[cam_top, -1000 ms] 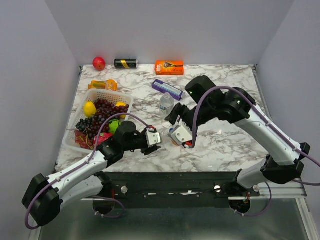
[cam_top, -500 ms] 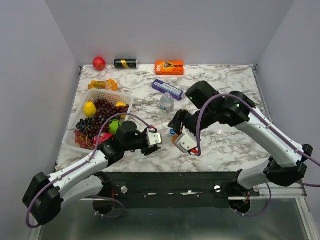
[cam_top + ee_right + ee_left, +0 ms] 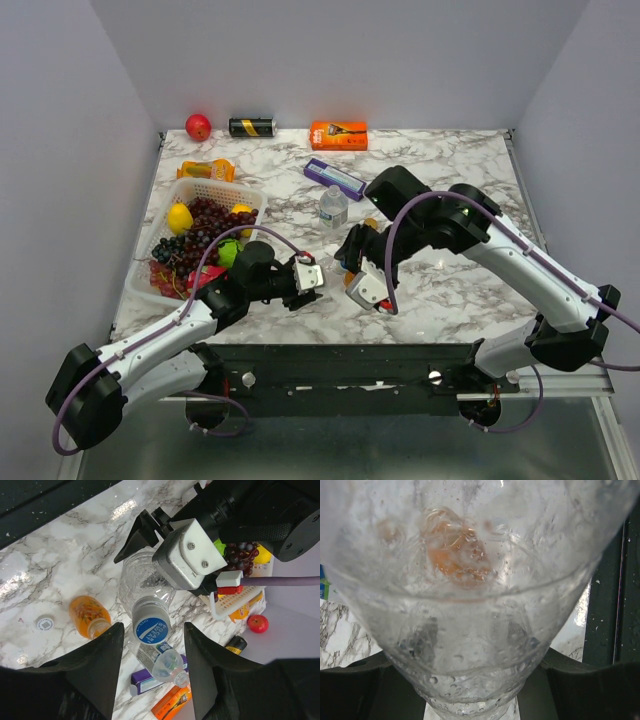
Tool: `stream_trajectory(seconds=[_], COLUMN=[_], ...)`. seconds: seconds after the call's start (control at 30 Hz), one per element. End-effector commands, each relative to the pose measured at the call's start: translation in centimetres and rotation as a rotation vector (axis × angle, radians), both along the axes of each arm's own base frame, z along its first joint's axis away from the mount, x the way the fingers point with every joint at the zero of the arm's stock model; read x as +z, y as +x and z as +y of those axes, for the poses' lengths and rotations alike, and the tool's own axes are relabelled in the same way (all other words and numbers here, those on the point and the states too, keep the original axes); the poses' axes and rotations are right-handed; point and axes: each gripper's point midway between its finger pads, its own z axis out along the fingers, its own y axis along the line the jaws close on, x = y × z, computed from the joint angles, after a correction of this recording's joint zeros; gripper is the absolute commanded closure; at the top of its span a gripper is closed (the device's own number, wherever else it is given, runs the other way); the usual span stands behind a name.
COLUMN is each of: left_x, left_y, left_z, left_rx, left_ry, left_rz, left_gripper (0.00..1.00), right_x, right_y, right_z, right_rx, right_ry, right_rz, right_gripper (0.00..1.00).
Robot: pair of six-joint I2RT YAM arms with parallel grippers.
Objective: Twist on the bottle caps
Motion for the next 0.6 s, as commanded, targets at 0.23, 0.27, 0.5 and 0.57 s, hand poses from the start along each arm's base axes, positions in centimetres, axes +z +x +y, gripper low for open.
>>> stream_trajectory(seconds=[0.23,0.27,0.5,0.57], left_x=[1.4,1.9,2.1,2.3], left_y=[0.5,0.7,1.2,1.5], left_z=[-0.2,-0.3,-0.2,-0.1], left_rx=[0.001,0.004,0.037,0.062], left_ry=[-0.022,-0.037,-0.050,-0.061], left_rz=[-0.037,-0.054,-0.054,-0.054], left_gripper=[1.00,1.00,1.00,1.00], right_x=[-3.3,-3.3,-3.7,-3.8], right_y=[-1.7,-1.6,-1.1,-0.8], right_z=[-2.8,-2.9,-2.6,-2.3], right_rx=[-0.025,-0.032,-0.114,-0.178], right_ry=[-0.203,-0.206,-0.235,-0.252], right_rz=[0.123,0.122,0.174,0.217], right_gripper=[0.52,0.53,0.61,0.64])
